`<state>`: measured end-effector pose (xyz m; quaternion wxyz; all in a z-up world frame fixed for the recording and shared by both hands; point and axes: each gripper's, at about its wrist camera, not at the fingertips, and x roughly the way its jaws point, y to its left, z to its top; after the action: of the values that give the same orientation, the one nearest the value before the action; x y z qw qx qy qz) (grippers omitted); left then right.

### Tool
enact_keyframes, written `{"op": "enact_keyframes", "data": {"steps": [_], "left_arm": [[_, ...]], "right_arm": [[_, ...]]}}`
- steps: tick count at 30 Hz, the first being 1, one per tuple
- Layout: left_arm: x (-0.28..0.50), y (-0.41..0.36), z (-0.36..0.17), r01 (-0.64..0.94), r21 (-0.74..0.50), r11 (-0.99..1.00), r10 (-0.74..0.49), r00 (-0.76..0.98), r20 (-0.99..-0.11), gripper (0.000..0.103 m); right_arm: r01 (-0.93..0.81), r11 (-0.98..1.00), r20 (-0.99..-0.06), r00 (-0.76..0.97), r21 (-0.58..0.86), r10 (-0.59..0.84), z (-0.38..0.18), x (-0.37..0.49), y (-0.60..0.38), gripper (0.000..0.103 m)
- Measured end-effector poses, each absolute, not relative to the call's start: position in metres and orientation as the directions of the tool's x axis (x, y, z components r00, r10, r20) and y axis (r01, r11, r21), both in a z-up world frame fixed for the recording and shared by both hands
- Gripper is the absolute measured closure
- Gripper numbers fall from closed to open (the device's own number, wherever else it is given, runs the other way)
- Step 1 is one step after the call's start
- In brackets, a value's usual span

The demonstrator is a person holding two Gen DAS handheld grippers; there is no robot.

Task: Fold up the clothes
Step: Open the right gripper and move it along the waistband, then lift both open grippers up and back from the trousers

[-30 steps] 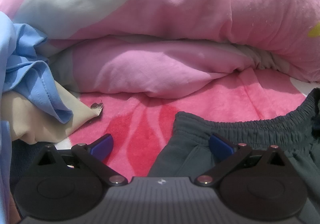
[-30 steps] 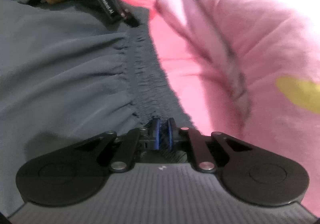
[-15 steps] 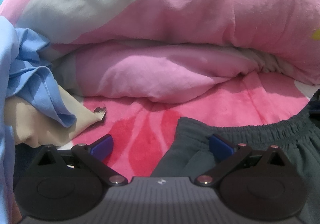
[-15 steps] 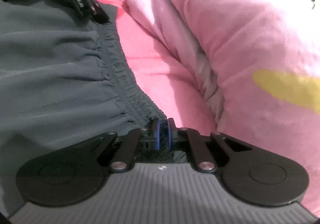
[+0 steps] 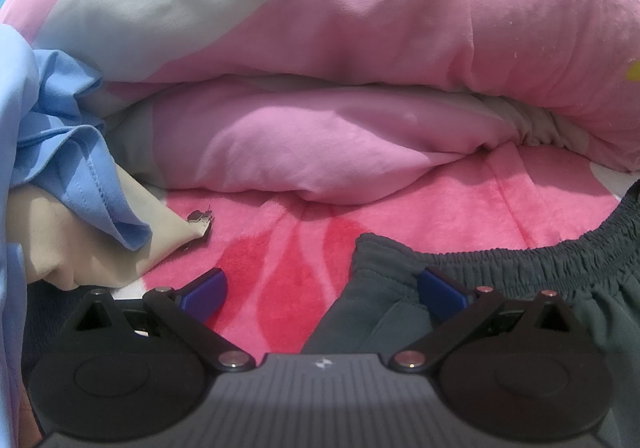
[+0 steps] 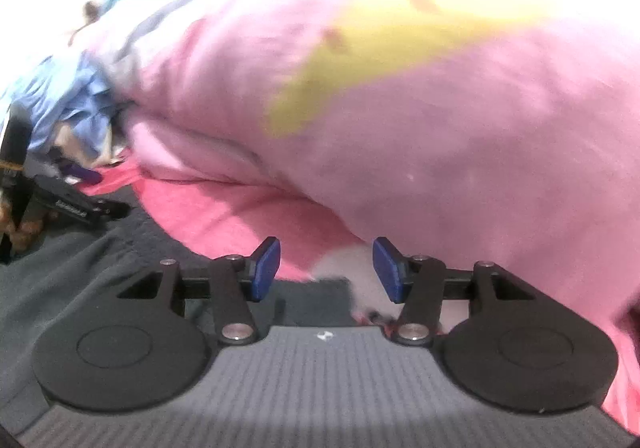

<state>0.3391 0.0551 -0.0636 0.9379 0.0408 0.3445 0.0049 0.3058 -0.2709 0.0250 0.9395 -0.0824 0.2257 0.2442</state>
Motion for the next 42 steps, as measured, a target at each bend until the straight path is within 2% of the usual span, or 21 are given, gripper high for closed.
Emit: {"op": "enact_keyframes", "data": {"steps": [3, 7, 9, 10, 11, 17, 22, 25, 27, 29, 31, 35, 38, 42], "left_arm": [[0.299, 0.074, -0.044, 0.017, 0.078, 0.997, 0.037, 0.765, -0.643, 0.0], [0.309, 0.071, -0.045, 0.022, 0.077, 0.997, 0.033, 0.765, -0.643, 0.0], [0.312, 0.075, -0.05, 0.027, 0.075, 0.997, 0.028, 0.765, -0.643, 0.0], [0.313, 0.075, -0.049, 0.027, 0.075, 0.997, 0.028, 0.765, -0.643, 0.0], [0.314, 0.074, -0.049, 0.027, 0.074, 0.997, 0.027, 0.765, -0.643, 0.0], [0.316, 0.076, -0.049, 0.029, 0.061, 0.998, 0.017, 0.767, -0.642, 0.0], [0.298, 0.082, -0.055, 0.025, 0.051, 0.998, 0.014, 0.766, -0.642, 0.0], [0.292, 0.074, -0.056, 0.023, 0.051, 0.998, 0.016, 0.767, -0.642, 0.0], [0.292, 0.076, -0.056, 0.026, 0.037, 0.999, 0.003, 0.764, -0.645, 0.0], [0.291, 0.081, -0.054, 0.033, 0.0, 0.999, -0.025, 0.76, -0.649, 0.0], [0.292, 0.092, -0.053, 0.041, -0.076, 0.996, -0.081, 0.751, -0.655, 0.0], [0.288, 0.105, -0.036, 0.021, -0.184, 0.983, -0.141, 0.729, -0.67, 0.0], [0.274, 0.111, -0.016, -0.01, -0.182, 0.983, -0.119, 0.721, -0.682, 0.0], [0.236, 0.13, 0.02, -0.046, -0.186, 0.982, -0.094, 0.733, -0.674, 0.0]], "right_arm": [[-0.467, 0.884, -0.528, 0.759, -0.033, 0.382, 0.015, 0.307, -0.284, 0.052], [-0.479, 0.878, -0.585, 0.71, 0.007, 0.392, -0.002, 0.319, -0.276, 0.053], [-0.475, 0.879, -0.605, 0.688, 0.043, 0.401, -0.009, 0.328, -0.27, 0.057], [-0.468, 0.881, -0.614, 0.675, 0.071, 0.408, -0.011, 0.333, -0.269, 0.078], [-0.458, 0.885, -0.624, 0.668, 0.085, 0.406, -0.015, 0.337, -0.266, 0.094], [-0.396, 0.917, -0.581, 0.735, 0.052, 0.35, -0.02, 0.333, -0.269, 0.098], [-0.341, 0.938, -0.573, 0.759, 0.057, 0.31, -0.033, 0.342, -0.269, 0.098], [-0.302, 0.947, -0.566, 0.763, 0.112, 0.311, -0.04, 0.343, -0.272, 0.095], [-0.276, 0.937, -0.563, 0.75, 0.211, 0.348, -0.036, 0.345, -0.281, 0.086], [-0.23, 0.904, -0.547, 0.733, 0.361, 0.405, -0.03, 0.345, -0.3, 0.064], [-0.165, 0.874, -0.524, 0.743, 0.457, 0.415, -0.02, 0.338, -0.319, 0.058], [-0.075, 0.856, -0.505, 0.78, 0.511, 0.37, 0.011, 0.303, -0.353, 0.055], [-0.039, 0.854, -0.481, 0.812, 0.519, 0.33, 0.041, 0.261, -0.377, 0.055], [-0.039, 0.839, -0.405, 0.862, 0.543, 0.303, 0.086, 0.176, -0.407, 0.054]]}}
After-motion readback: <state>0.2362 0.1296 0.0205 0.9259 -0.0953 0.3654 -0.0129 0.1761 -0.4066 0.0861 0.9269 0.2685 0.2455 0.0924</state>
